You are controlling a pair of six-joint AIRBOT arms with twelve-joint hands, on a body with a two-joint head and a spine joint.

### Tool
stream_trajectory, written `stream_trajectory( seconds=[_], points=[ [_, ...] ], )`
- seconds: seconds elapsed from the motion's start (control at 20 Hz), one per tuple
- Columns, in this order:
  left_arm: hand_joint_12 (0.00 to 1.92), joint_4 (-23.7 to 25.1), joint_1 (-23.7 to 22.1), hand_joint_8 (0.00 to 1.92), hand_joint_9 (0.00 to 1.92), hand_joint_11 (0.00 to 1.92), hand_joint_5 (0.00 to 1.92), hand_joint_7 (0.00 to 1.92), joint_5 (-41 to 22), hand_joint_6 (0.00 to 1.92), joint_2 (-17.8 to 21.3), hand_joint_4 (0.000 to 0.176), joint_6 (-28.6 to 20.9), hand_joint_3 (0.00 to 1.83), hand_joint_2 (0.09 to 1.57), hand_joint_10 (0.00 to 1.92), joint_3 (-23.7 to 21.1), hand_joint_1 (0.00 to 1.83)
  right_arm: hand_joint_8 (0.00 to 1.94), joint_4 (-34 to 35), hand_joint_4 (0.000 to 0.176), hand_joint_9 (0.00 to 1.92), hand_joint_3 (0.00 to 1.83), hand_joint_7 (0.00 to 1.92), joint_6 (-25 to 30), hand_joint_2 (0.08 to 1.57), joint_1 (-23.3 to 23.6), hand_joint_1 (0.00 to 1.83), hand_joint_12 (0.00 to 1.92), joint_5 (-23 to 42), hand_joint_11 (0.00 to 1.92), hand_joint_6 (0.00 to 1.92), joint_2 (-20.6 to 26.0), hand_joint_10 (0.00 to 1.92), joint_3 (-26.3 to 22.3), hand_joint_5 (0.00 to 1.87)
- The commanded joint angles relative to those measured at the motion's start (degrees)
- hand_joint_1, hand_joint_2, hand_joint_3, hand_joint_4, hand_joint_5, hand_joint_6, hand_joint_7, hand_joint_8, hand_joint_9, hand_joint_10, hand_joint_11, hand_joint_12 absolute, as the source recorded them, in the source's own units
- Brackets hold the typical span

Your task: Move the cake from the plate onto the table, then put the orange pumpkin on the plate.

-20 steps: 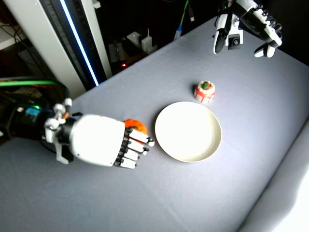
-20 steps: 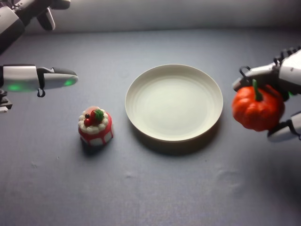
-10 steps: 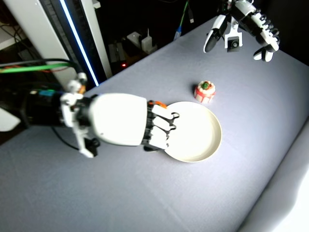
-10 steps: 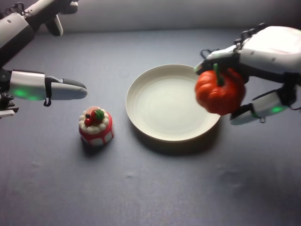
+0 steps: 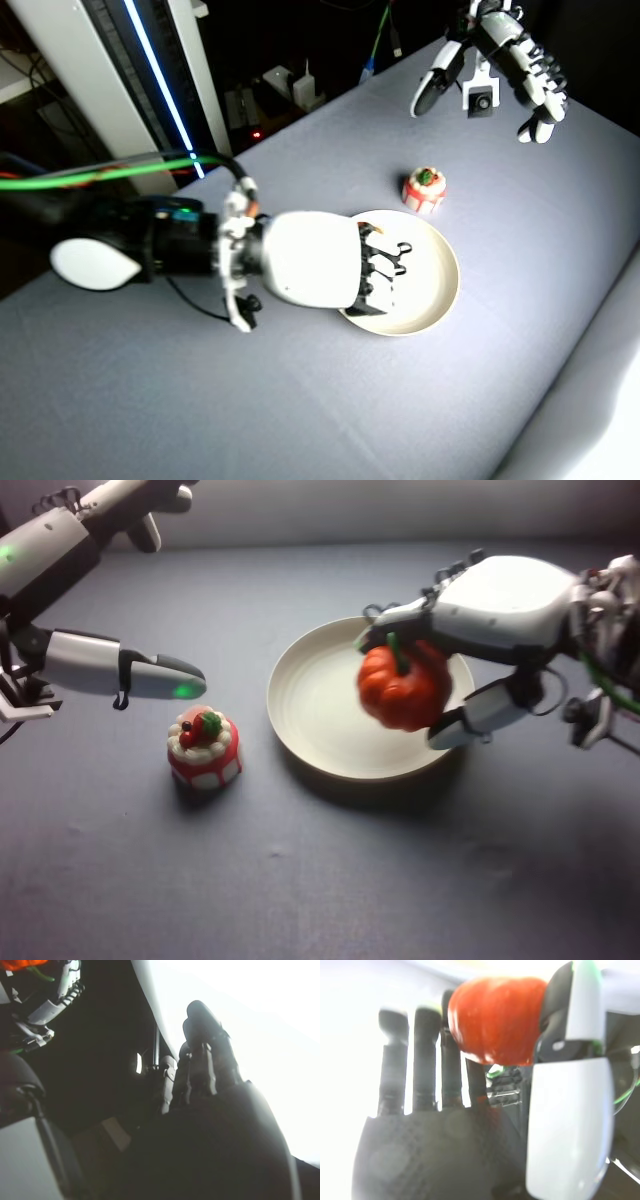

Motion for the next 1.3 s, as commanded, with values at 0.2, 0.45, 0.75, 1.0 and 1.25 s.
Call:
stream_trajectory(
  seconds=[0.2, 0.45, 0.75, 1.0, 1.25],
  points=[
    [1.81, -1.6, -0.9, 0.0, 0.0, 0.0, 0.0, 0.0, -8.0, 0.0, -1.4, 0.176, -0.2, 0.01, 0.85, 0.64, 1.4, 1.0, 1.08, 1.5, 0.0, 0.87, 0.0, 0.92, 1.6, 1.14, 1.0, 1.36, 1.45, 6.0, 0.65, 1.24, -2.3, 1.23, 3.7, 0.85],
    [1.74, -0.8, -1.6, 0.0, 0.0, 0.0, 0.0, 0.0, -8.1, 0.0, -3.4, 0.176, -0.2, 0.0, 0.82, 0.69, 2.7, 0.89, 1.11, 1.6, 0.0, 0.86, 0.0, 0.96, 1.7, 1.15, 1.0, 1.22, 1.57, 3.7, 0.73, 1.18, -3.5, 1.29, 6.1, 0.85],
    [1.66, -0.1, -2.4, 0.0, 0.04, 0.0, 0.01, 0.01, -8.2, 0.0, -3.9, 0.176, -0.2, 0.0, 0.74, 0.62, 3.0, 0.75, 1.16, 2.9, 0.0, 0.83, 0.0, 0.89, 2.1, 1.18, 0.9, 1.35, 1.54, 1.6, 0.67, 1.36, -5.6, 1.33, 8.7, 0.73],
    [1.57, 0.4, -2.9, 0.0, 0.1, 0.0, 0.06, 0.04, -8.1, 0.0, -4.2, 0.176, -0.2, 0.0, 0.79, 0.45, 3.0, 0.87, 1.29, 3.2, 0.0, 0.67, 0.0, 0.82, 2.1, 1.24, 0.4, 1.17, 1.57, 0.0, 0.53, 1.44, -6.2, 1.22, 9.8, 0.66],
    [1.59, 0.4, -3.1, 0.0, 0.25, 0.0, 0.04, 0.05, -8.2, 0.0, -4.3, 0.176, -0.2, 0.0, 0.87, 0.21, 3.1, 0.87, 0.02, 3.6, 0.0, 0.33, 0.0, 0.35, 2.7, 0.9, 0.2, 1.22, 1.03, -0.6, 0.0, 0.03, -6.4, 0.09, 10.1, 0.41]
  ],
)
